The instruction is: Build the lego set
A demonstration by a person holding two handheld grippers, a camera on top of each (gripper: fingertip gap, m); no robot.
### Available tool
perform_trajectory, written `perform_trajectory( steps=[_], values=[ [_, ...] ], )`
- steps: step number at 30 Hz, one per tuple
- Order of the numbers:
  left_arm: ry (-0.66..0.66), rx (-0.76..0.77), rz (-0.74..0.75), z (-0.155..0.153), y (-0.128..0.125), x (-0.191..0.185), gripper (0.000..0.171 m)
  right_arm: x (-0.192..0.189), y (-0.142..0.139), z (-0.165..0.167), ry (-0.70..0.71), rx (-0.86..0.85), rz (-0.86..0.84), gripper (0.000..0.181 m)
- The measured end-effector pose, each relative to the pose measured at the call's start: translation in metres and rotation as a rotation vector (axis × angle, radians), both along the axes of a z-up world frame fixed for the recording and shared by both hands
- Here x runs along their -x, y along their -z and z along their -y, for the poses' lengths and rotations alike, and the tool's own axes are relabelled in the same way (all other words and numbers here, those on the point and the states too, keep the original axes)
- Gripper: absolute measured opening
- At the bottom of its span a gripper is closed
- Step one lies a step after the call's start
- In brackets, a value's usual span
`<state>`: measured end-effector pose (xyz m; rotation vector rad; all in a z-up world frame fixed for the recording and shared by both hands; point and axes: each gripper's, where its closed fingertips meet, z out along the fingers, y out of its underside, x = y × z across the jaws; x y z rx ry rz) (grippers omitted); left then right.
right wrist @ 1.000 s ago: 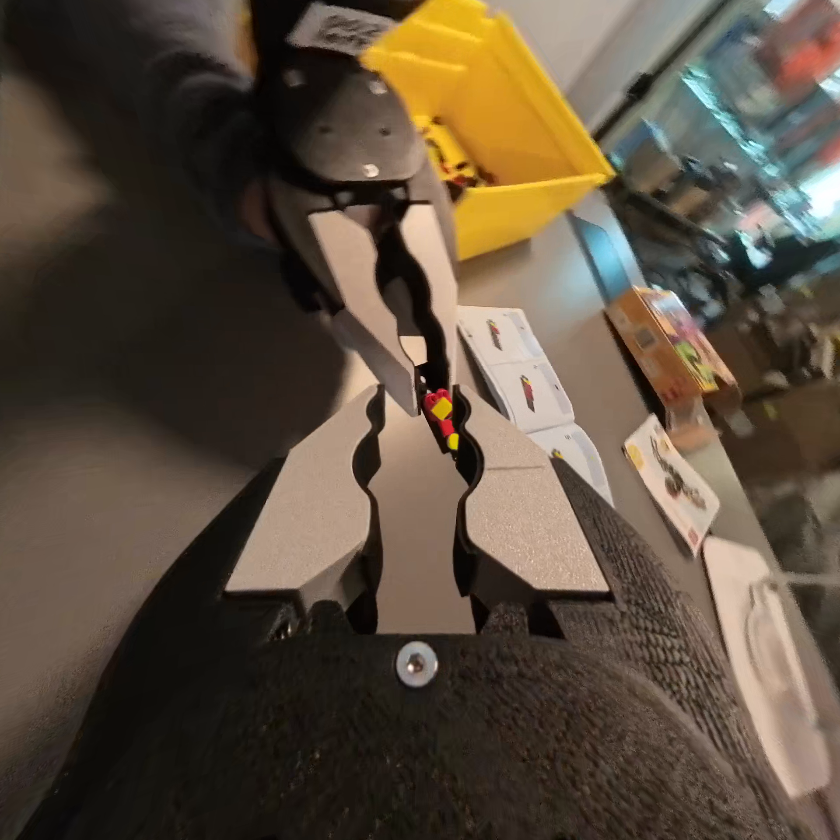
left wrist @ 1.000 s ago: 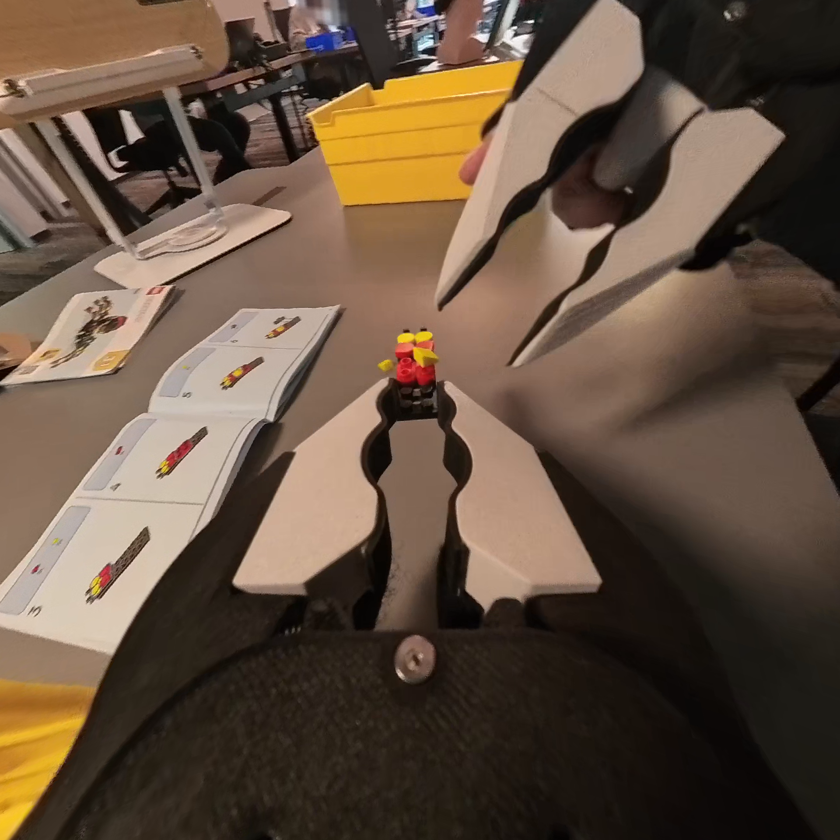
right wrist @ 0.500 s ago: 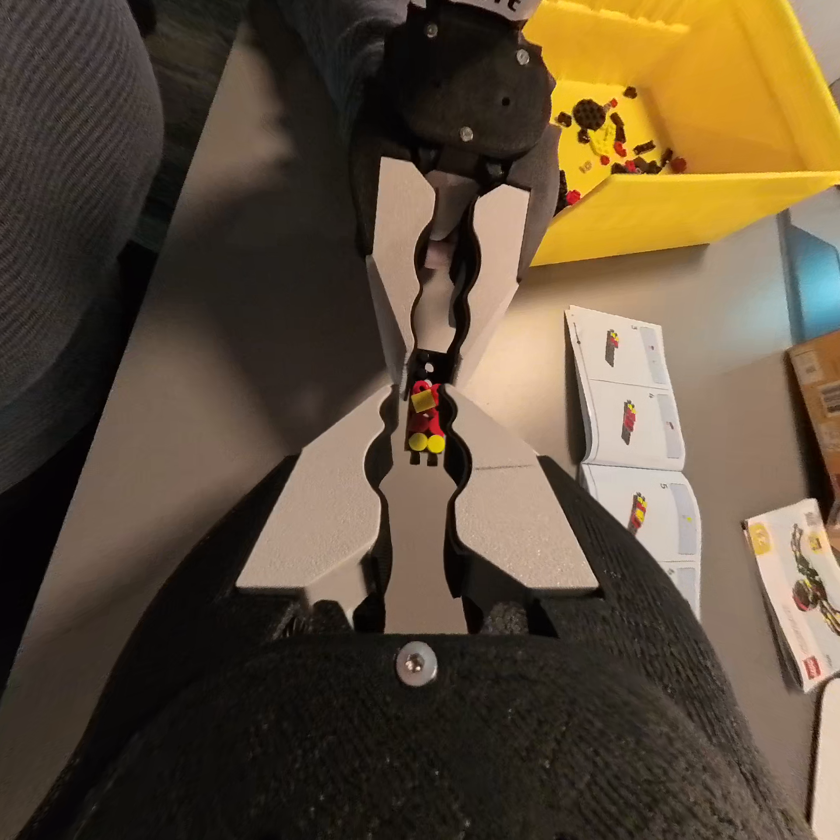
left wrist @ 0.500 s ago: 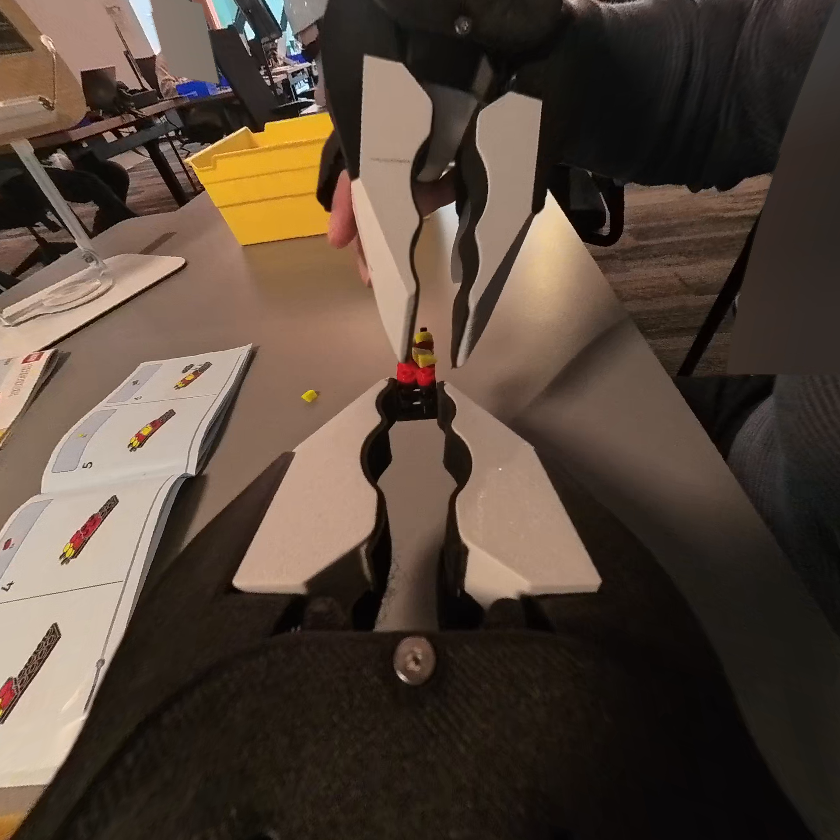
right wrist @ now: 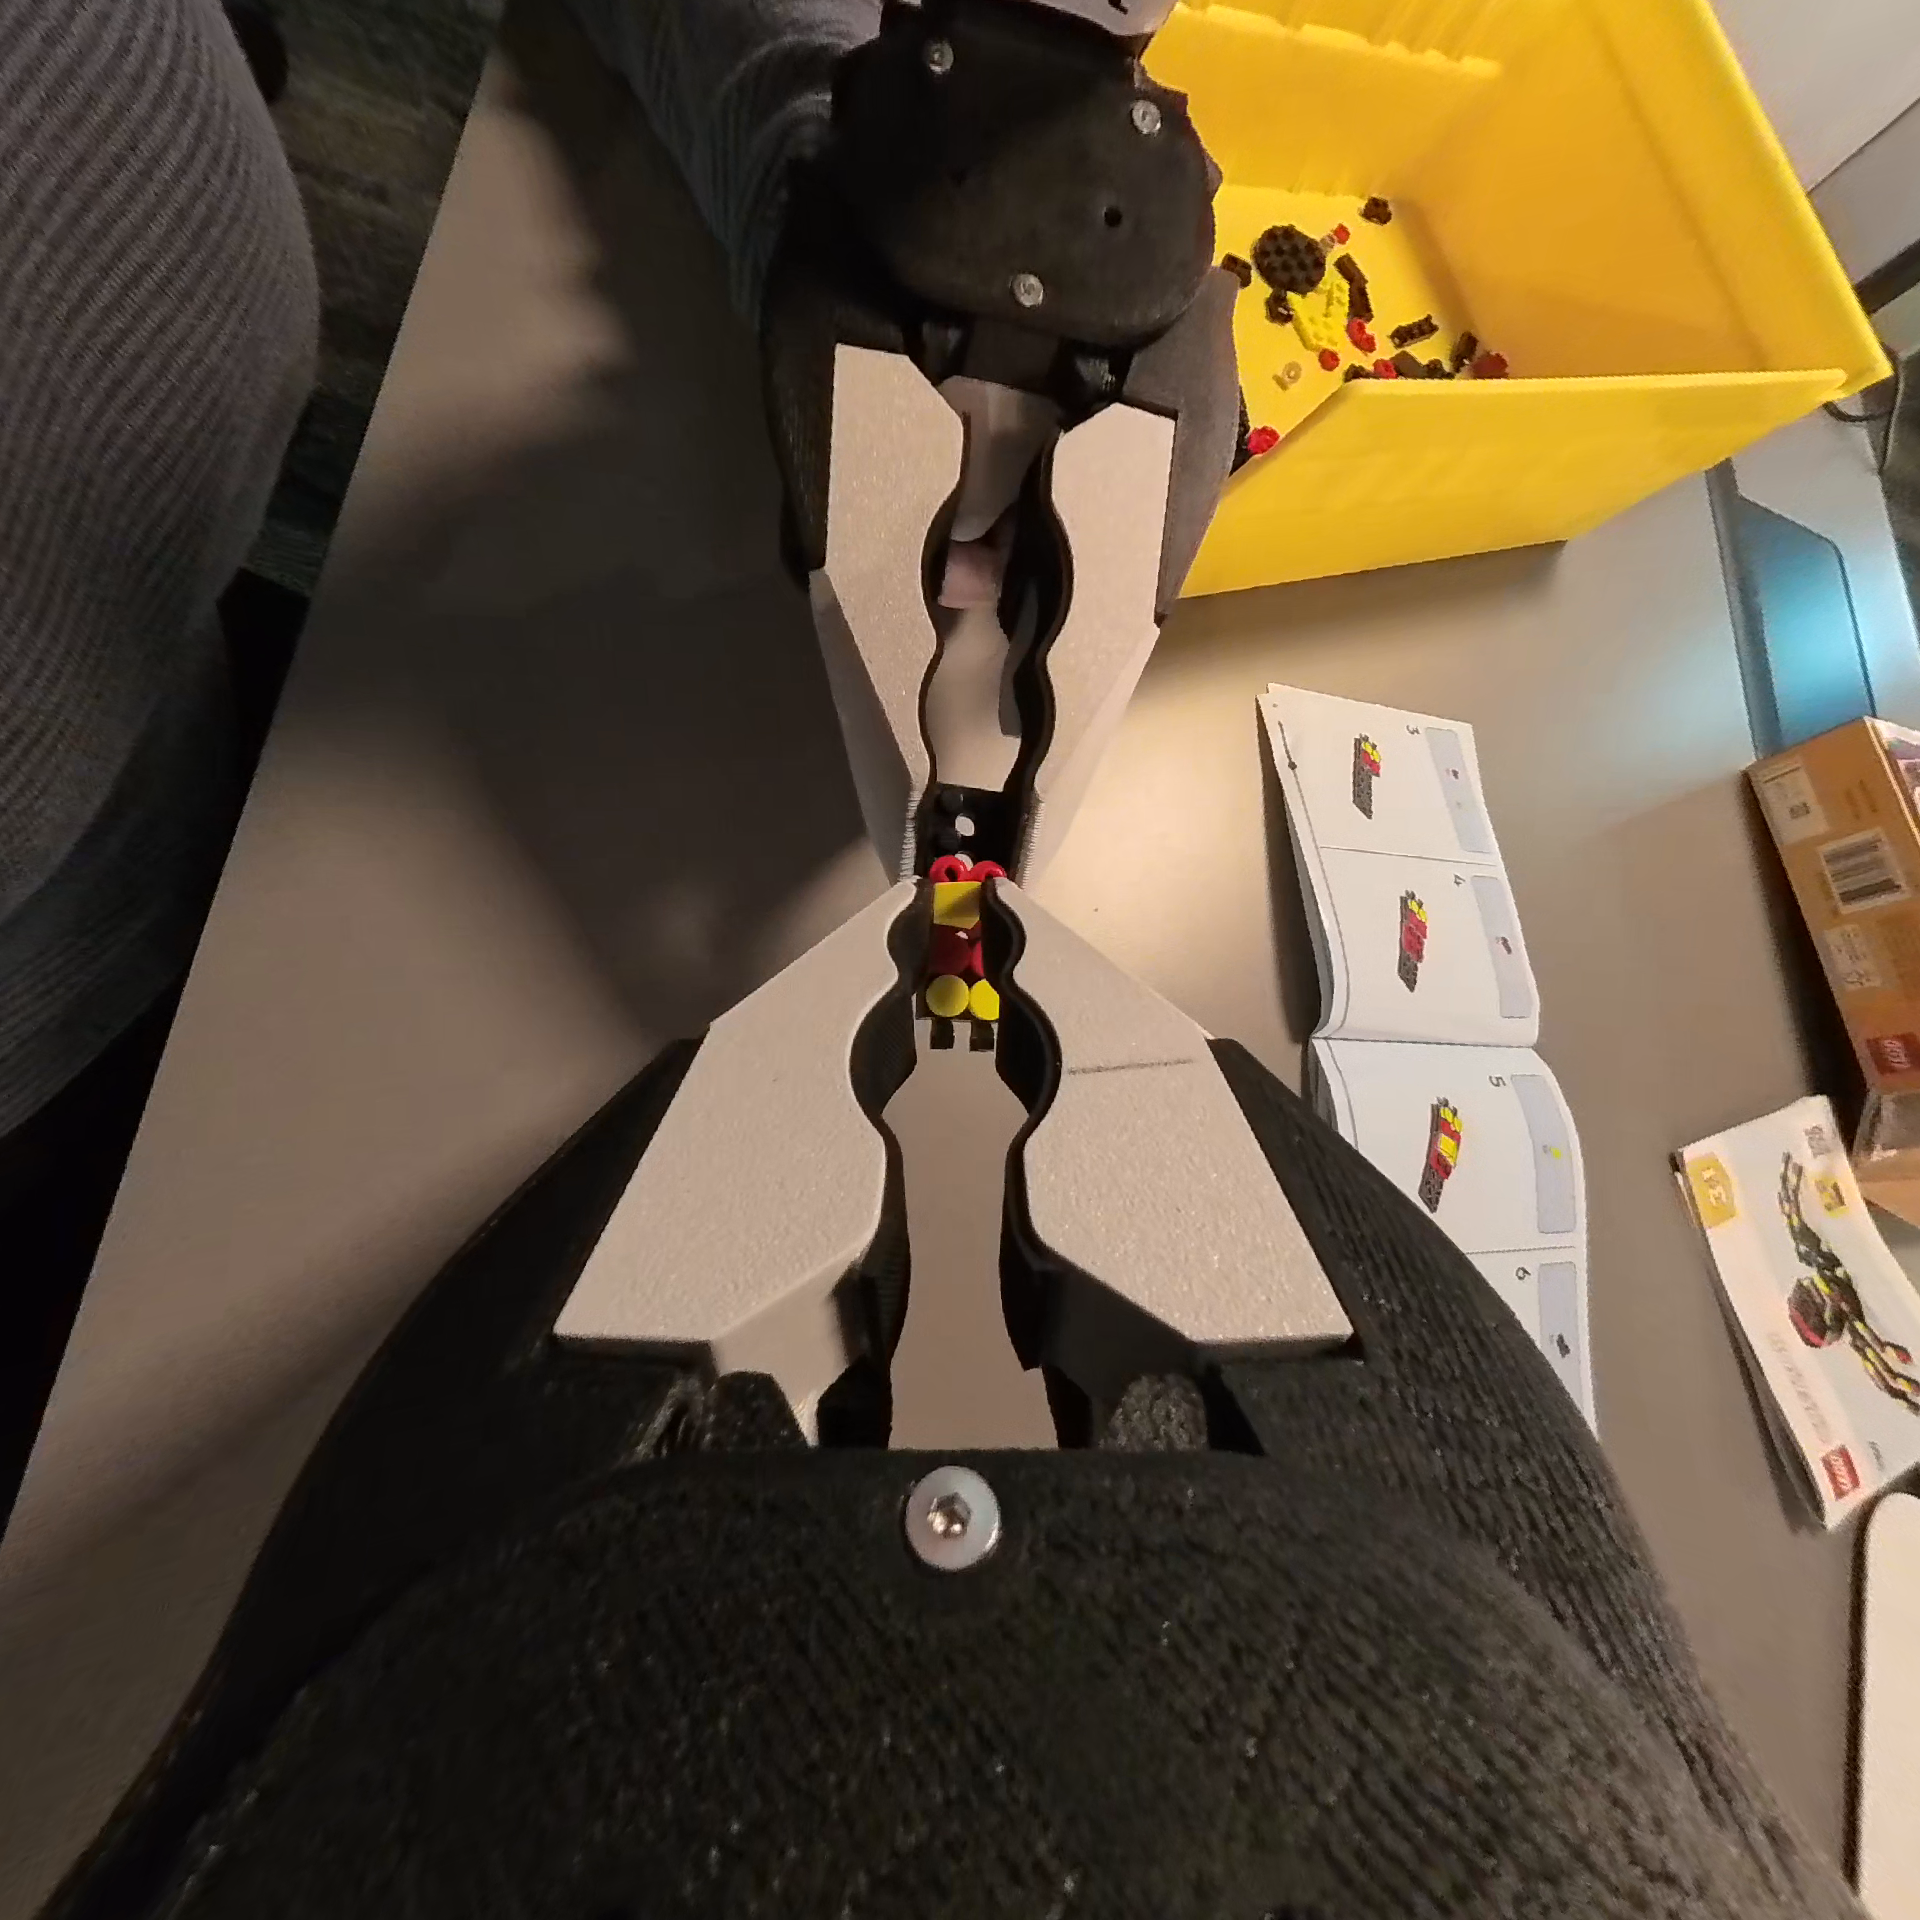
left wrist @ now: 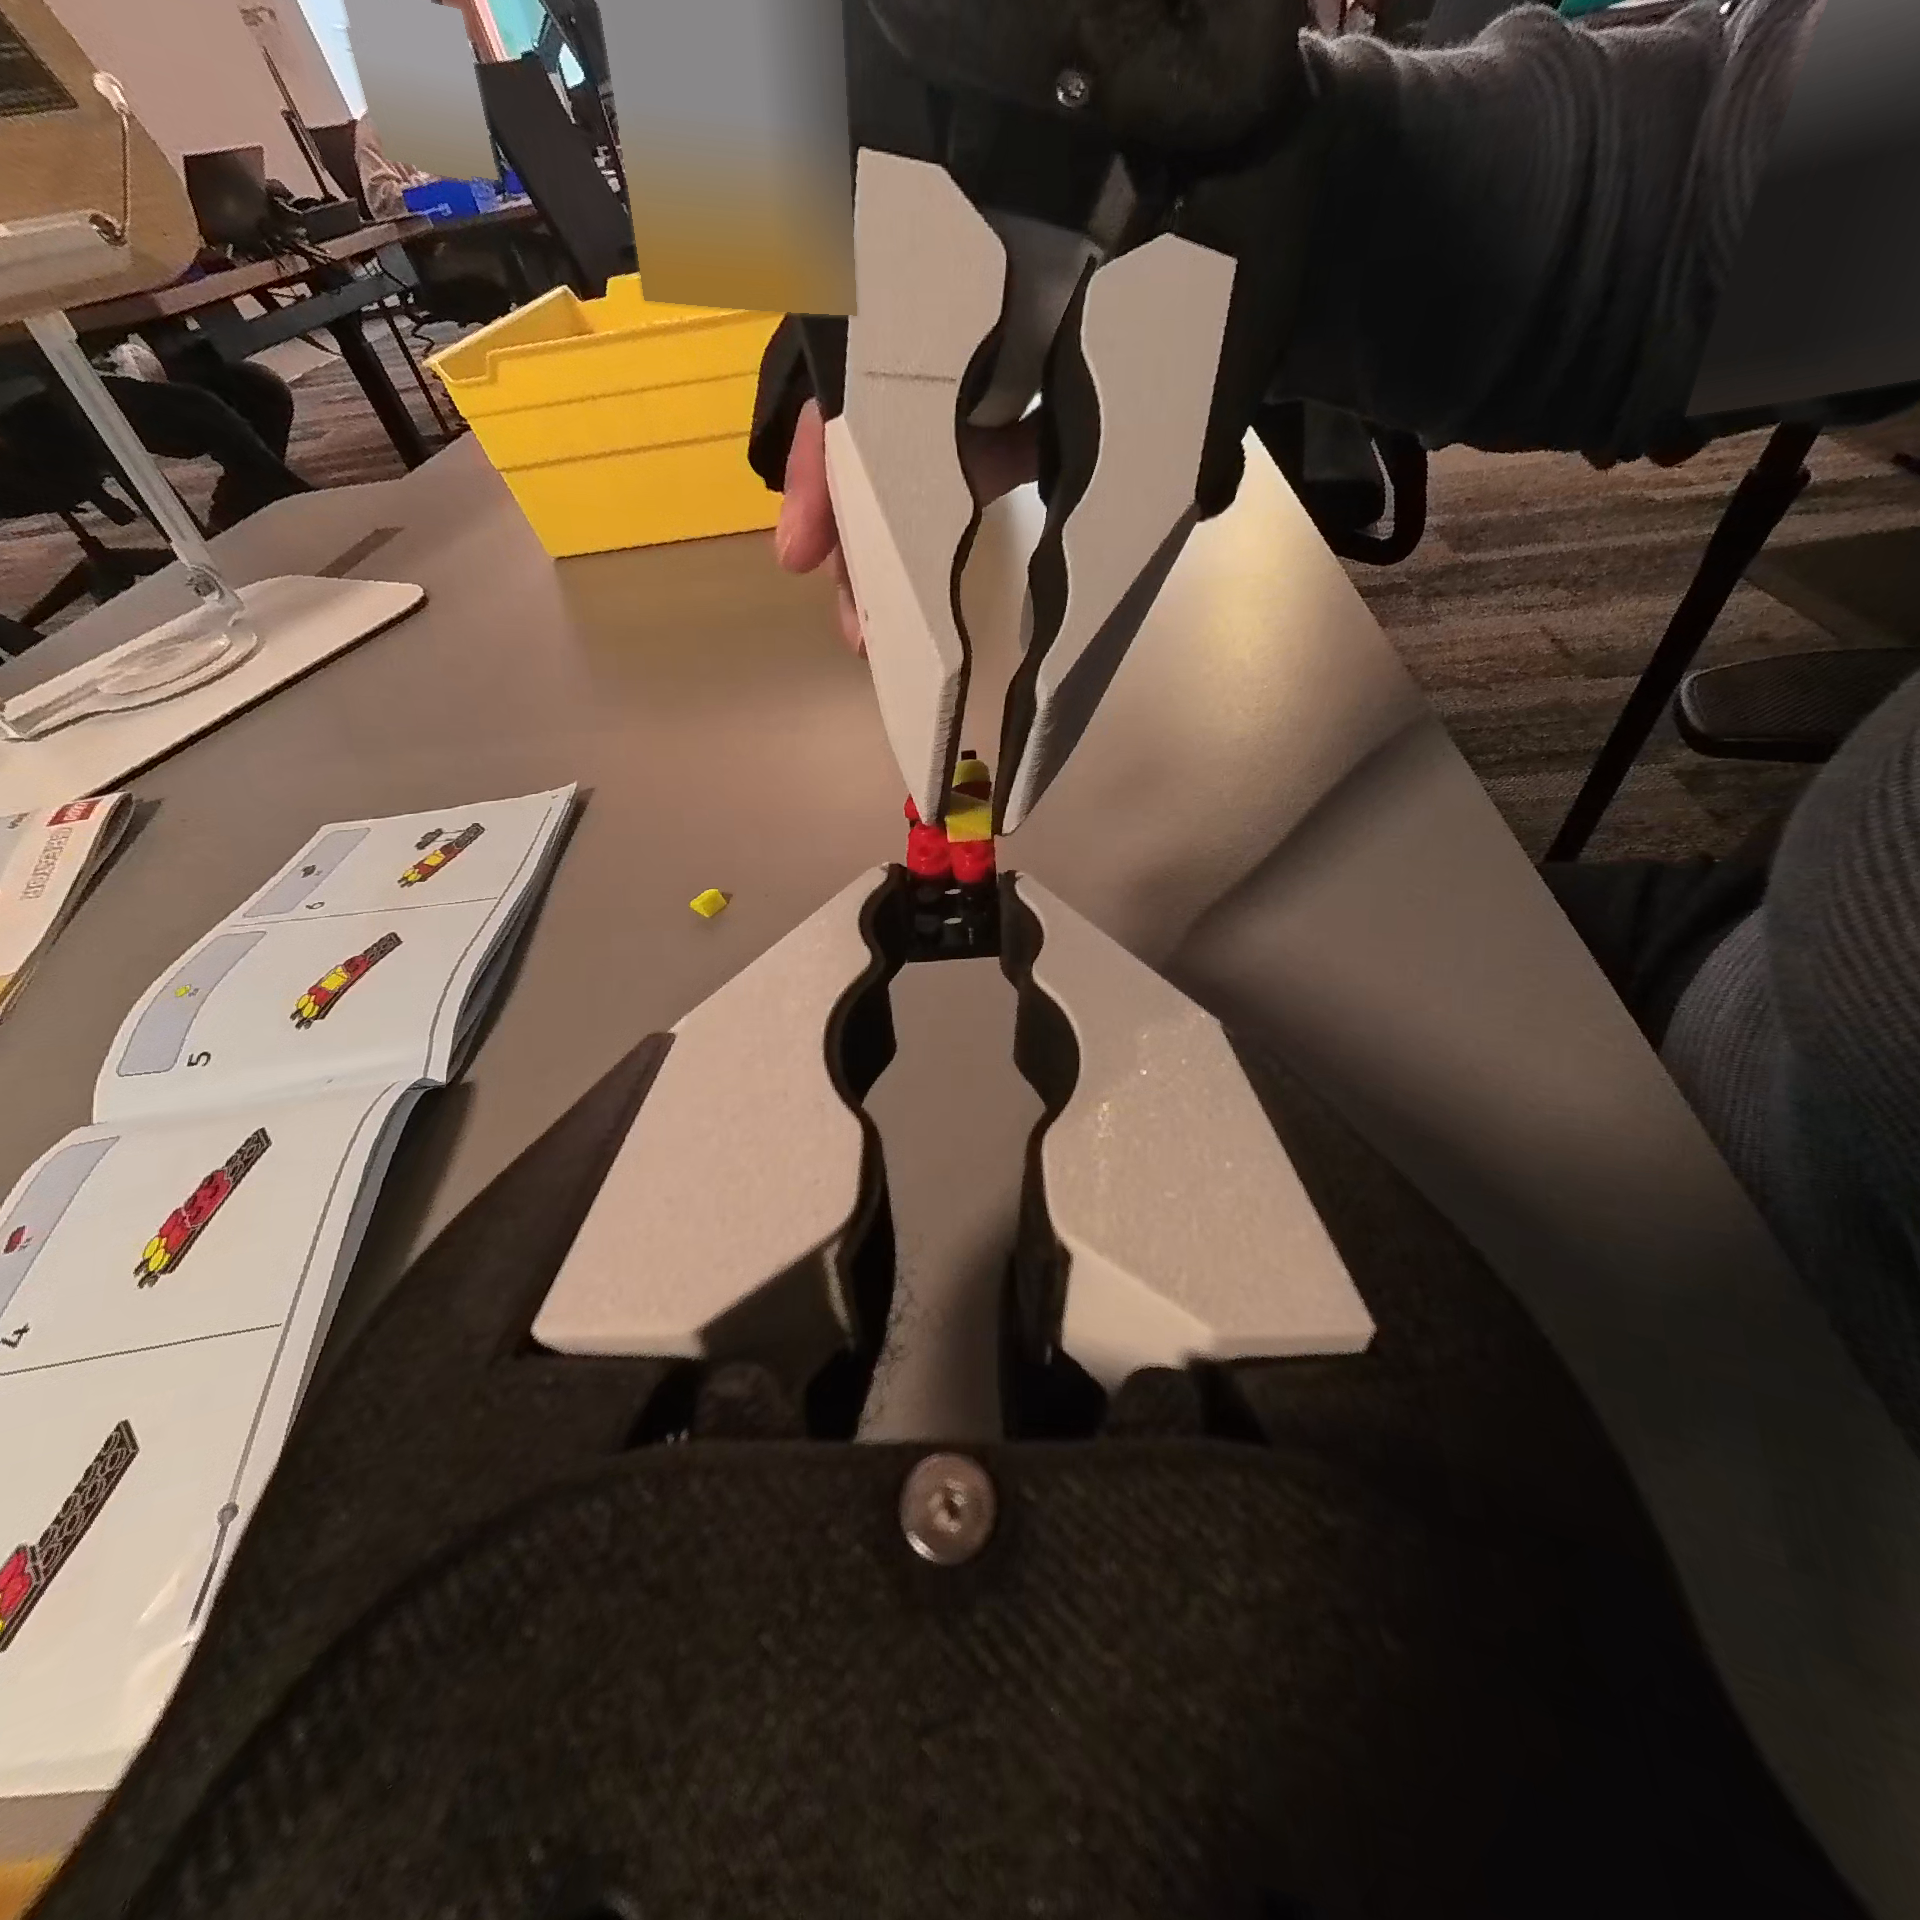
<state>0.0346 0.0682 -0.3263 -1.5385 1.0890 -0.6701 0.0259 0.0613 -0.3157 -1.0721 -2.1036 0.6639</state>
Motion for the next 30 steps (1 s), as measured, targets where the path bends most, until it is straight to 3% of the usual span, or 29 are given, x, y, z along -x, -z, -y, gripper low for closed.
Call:
perform_trajectory(
  steps=[12,19,30],
  values=[
    [0.000,0.004,0.003,-0.001,0.000,0.000,0.016,-0.001,0.001,-0.001,0.012,-0.007,-0.010,0.008],
    [-0.035,0.020,0.023,-0.006,-0.002,0.004,0.016,-0.001,-0.002,-0.001,0.025,-0.038,-0.046,0.020],
    [-0.089,0.072,0.063,-0.016,-0.003,0.010,0.016,0.008,-0.011,-0.014,0.148,-0.330,-0.267,0.029]
  ],
)
